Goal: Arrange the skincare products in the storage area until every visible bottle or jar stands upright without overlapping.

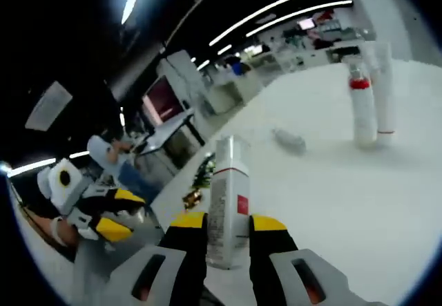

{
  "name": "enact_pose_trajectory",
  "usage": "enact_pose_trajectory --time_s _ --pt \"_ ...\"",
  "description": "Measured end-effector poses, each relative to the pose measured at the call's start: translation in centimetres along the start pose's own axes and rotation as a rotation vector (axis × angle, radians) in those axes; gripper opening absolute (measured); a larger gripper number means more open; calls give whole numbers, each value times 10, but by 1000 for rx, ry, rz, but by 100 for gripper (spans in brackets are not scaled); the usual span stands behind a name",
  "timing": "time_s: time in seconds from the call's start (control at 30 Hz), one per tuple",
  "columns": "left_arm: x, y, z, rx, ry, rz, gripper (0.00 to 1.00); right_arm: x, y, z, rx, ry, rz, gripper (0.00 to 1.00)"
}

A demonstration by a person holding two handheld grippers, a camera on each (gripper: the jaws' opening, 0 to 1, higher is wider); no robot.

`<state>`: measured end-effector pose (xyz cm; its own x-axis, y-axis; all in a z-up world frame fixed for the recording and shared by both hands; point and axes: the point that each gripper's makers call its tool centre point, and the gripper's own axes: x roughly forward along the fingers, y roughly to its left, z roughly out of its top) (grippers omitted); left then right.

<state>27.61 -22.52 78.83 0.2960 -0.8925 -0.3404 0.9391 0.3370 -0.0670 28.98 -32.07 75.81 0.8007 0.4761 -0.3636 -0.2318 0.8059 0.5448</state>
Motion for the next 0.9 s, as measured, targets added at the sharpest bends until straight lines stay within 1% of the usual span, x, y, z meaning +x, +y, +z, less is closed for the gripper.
enact_pose_trajectory --time_s 0.03,0.07,0.1,0.13,0.17,0.2,0.23,0.3,0.33,0.37,0.43,0.47,0.5,0.53,0.57,0.6,0.63,0.7,0.73,0.83,0.9 --pt "-1 -1 3 -25 -12 -12 26 -3 8 1 14 -10 36 17" --pt "-2 -3 7 -70 -31 -32 26 -8 15 5 25 -35 65 17" --pt "-4 -4 11 -91 -43 -36 24 -12 21 8 33 -56 83 17" --pt "-7 -3 18 -84 -73 -32 21 -17 31 12 67 -71 121 17" --pt "-11 -2 28 -69 -121 -36 17 -20 36 15 68 -88 138 17" --pt "-14 -4 33 -77 -148 -46 15 -23 39 18 53 -100 143 17" --pt "-16 -6 38 -98 -172 -63 14 -27 44 21 27 -110 136 17" --pt "-18 -9 43 -145 -198 -91 18 -31 52 24 -12 -122 134 17" --pt "-18 -9 44 -174 -205 -103 20 -32 58 24 -44 -119 139 17" --pt "-18 -7 44 -185 -204 -102 23 -33 63 25 -60 -118 143 17" --pt "-20 -6 48 -221 -222 -106 27 -34 77 24 -134 -101 161 17" --pt "-21 -6 52 -263 -244 -118 28 -34 84 24 -173 -96 173 17" --pt "-21 -5 53 -272 -248 -123 29 -33 93 25 -234 -95 185 17" --pt "-24 -6 57 -313 -264 -151 29 -32 97 25 -260 -96 186 17" --pt "-27 -6 63 -340 -297 -171 30 -31 104 24 -280 -96 187 17" --pt "-30 -5 67 -345 -321 -178 30 -29 108 24 -292 -98 188 17" --pt "-33 -4 70 -354 -334 -182 30 -26 110 23 -331 -93 193 17" --pt "-35 -2 70 -393 -339 -193 32 -21 114 18 -376 -59 204 17" --pt "-33 0 70 -397 -334 -191 33 -19 119 16 -400 -48 222 17" --pt "-32 -4 68 -442 -316 -226 34 -13 131 11 -454 -38 243 18" --pt "-36 -4 70 -437 -328 -233 30 -9 138 5 -501 -15 254 18"
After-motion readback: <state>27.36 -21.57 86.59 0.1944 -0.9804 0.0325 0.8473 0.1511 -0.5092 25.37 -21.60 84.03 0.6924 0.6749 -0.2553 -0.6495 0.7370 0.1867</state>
